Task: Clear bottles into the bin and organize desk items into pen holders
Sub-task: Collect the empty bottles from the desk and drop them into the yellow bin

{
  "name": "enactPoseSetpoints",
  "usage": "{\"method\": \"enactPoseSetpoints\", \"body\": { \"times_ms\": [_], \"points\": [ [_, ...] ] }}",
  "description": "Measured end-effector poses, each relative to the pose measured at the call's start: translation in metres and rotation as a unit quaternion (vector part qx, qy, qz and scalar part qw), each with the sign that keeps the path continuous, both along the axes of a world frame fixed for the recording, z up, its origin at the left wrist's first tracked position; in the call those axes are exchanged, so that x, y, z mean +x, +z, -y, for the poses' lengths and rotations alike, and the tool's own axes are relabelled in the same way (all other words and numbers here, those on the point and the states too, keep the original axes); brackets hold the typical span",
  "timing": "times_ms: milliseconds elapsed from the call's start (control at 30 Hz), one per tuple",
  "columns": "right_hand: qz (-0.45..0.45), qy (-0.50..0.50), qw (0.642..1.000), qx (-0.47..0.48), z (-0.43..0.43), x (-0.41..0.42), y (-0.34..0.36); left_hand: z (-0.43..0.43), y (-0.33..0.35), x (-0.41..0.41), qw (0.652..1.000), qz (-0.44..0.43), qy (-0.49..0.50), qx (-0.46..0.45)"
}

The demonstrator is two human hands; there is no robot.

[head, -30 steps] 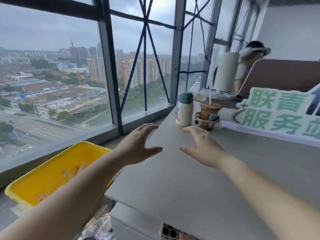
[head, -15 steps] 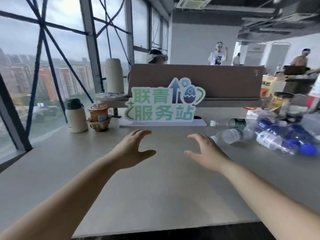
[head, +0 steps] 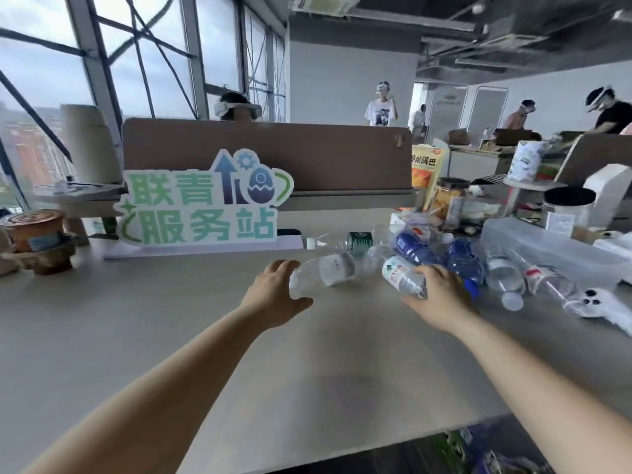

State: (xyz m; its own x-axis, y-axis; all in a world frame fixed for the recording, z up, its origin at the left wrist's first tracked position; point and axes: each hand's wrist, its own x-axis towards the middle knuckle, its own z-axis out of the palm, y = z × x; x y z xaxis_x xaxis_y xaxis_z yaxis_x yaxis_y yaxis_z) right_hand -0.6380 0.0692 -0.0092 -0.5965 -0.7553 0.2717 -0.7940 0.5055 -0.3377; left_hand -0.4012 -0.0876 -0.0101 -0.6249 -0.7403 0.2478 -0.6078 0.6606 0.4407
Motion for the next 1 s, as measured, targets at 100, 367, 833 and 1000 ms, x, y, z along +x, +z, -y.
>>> {"method": "enactPoseSetpoints", "body": {
  "times_ms": [100,367,833,1000],
  "points": [
    [-0.001,-0.012,1.0,0.0,0.001,-0.018,-0.008,0.008,-0.012,-0.022,0.999,-0.006,0.034,0.001],
    [-0.002,-0.021,1.0,-0.009,0.009,-0.03,-0.025,0.035,-0.03,-0.045,0.998,-0.013,0.059,0.007],
    [-0.044,0.047,0.967,-0.247,0.013,0.031,-0.022,0.008,-0.027,0.036,0.987,-0.145,0.073,-0.018],
    [-0.025,0.211,0.924,-0.317,0.053,0.141,0.004,-0.003,-0.004,0.169,0.961,-0.215,0.158,-0.074]
  ]
}}
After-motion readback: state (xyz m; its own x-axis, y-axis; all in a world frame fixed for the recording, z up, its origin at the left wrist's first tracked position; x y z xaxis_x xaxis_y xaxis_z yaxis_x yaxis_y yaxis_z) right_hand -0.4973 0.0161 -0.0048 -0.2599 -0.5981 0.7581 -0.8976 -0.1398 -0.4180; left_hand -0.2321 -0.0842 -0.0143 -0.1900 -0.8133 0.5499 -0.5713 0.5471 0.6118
